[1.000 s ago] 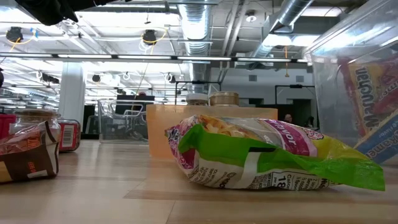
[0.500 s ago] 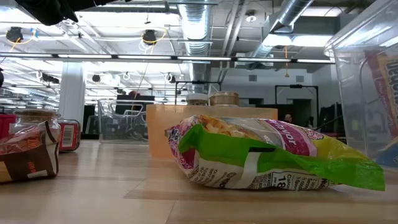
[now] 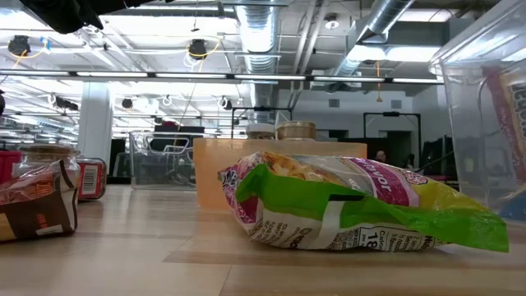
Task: Pick & Place Food Item
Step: Adjust the noodle packs in the transparent container
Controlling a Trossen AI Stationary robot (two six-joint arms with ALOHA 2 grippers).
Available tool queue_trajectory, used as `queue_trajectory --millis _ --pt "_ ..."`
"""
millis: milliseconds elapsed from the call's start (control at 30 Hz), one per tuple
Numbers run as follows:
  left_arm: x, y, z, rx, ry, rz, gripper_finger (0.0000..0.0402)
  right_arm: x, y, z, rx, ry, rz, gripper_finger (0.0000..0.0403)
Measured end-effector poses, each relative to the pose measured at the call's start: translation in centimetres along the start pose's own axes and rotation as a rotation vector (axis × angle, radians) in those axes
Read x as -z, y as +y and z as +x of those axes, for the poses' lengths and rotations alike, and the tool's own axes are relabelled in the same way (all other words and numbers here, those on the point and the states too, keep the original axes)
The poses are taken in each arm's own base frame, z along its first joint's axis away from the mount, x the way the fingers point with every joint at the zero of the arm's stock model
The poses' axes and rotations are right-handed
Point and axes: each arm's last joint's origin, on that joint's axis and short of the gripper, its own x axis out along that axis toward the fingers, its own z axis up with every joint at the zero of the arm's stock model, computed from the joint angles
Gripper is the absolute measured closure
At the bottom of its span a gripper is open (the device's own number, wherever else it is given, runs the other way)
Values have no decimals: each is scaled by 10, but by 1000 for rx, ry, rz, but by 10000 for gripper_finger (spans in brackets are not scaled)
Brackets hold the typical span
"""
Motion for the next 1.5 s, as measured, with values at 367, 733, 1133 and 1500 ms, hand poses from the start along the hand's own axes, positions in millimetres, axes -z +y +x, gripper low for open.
queue_trajectory --millis 367,733,1133,1500 --pt "0 0 0 0 0 0 262 -1 0 -2 0 -72 2 403" --pt "0 0 0 0 0 0 262 -4 3 -22 -59 -262 -23 403" --pt "0 0 0 0 0 0 262 -15 21 -36 -283 -334 -110 403" --pt "1 0 0 5 6 2 262 -32 30 -40 -363 -272 -143 403"
